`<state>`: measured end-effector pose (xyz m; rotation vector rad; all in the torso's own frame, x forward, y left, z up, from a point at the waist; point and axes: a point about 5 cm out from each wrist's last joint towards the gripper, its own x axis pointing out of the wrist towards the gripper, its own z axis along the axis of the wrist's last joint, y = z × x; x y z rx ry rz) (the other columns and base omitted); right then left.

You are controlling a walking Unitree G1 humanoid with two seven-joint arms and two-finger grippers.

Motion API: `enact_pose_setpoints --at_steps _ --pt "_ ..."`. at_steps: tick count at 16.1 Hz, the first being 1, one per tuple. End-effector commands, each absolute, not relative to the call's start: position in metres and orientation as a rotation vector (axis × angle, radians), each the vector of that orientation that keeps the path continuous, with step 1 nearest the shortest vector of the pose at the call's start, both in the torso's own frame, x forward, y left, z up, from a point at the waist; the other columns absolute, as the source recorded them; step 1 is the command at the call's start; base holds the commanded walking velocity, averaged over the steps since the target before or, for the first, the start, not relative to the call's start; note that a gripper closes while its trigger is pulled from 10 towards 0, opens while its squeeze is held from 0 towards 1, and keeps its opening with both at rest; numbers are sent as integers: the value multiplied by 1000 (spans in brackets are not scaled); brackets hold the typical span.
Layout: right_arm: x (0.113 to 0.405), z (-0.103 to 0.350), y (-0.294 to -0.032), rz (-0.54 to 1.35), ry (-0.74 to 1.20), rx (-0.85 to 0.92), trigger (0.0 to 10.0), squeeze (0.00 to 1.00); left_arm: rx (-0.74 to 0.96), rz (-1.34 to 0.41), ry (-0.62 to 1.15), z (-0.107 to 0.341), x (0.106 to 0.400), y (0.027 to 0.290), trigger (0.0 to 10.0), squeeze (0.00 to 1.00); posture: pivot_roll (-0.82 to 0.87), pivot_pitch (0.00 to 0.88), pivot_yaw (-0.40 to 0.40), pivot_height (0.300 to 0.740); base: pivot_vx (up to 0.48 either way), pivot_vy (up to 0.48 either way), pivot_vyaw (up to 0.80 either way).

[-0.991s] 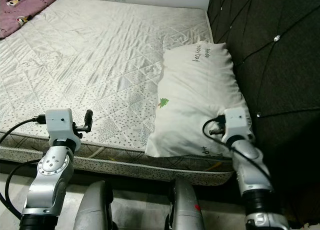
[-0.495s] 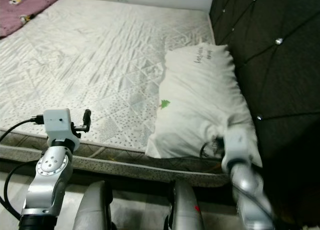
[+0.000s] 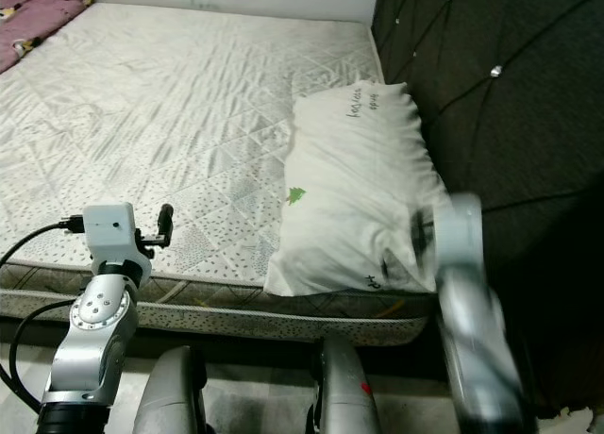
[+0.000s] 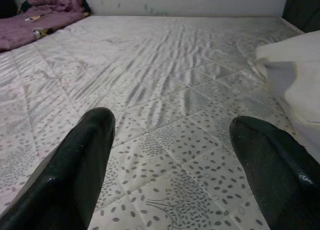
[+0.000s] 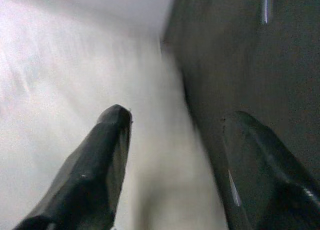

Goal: Clean up the room

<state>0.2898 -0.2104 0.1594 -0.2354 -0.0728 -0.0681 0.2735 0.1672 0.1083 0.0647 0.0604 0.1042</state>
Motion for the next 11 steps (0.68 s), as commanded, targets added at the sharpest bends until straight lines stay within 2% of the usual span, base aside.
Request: enact_pose_setpoints --at_steps 1,6,8,11 --pt "297 153 -200 -26 -45 -220 10000 1000 66 108 62 108 274 166 10000 0 72 0 -38 582 0 0 0" --pt "352 115 -177 -14 222 -56 10000 1000 64 135 66 109 265 171 10000 0 132 1 -58 582 0 0 0" --pt "356 86 -166 -39 415 95 10000 1000 68 146 71 109 262 173 10000 0 160 12 -73 582 0 0 0" --pt "340 52 -169 -106 621 225 10000 1000 72 163 78 109 259 177 10000 0 174 9 -83 582 0 0 0"
